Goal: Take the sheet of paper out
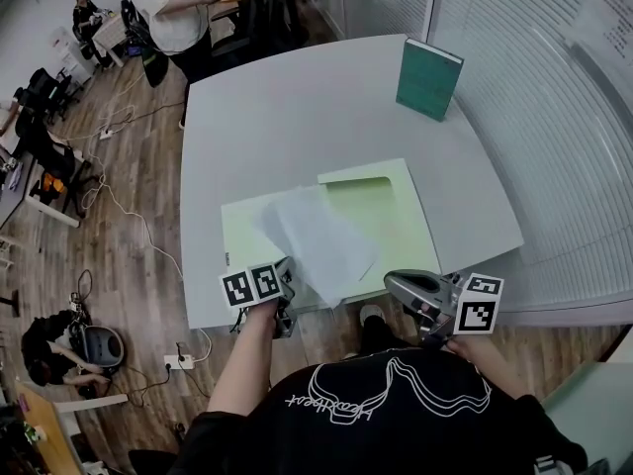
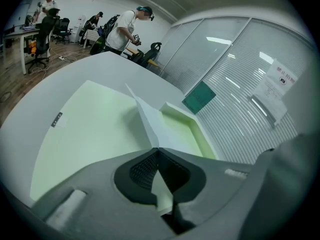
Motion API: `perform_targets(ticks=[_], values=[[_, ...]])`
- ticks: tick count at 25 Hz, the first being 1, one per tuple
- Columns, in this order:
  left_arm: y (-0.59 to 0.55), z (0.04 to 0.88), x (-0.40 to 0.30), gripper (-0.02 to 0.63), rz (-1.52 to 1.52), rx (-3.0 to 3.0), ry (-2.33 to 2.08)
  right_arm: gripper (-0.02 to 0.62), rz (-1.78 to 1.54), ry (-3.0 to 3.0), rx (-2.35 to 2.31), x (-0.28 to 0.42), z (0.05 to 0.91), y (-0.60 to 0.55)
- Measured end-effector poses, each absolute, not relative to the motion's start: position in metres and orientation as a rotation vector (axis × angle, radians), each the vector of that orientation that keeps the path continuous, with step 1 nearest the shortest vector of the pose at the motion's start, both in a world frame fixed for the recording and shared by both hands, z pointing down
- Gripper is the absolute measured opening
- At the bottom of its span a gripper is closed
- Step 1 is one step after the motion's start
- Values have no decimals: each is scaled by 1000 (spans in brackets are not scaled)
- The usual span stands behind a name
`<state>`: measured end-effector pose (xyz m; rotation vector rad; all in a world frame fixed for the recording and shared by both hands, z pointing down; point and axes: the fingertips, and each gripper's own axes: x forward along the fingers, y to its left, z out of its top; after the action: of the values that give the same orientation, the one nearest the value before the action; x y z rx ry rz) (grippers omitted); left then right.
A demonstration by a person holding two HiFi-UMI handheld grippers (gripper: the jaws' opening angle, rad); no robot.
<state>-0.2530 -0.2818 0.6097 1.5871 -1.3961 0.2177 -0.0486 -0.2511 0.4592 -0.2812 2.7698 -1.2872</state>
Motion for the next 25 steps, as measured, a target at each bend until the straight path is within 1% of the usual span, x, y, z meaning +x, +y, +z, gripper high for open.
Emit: perform_targets(ticks=[12, 25], values=[[-241, 557, -264, 13, 215, 1714, -1518, 9, -1227, 2787, -253, -57, 447, -207], [-169, 460, -231, 13, 13, 1989, -1472, 9, -1127, 2810, -232, -64, 429, -150]])
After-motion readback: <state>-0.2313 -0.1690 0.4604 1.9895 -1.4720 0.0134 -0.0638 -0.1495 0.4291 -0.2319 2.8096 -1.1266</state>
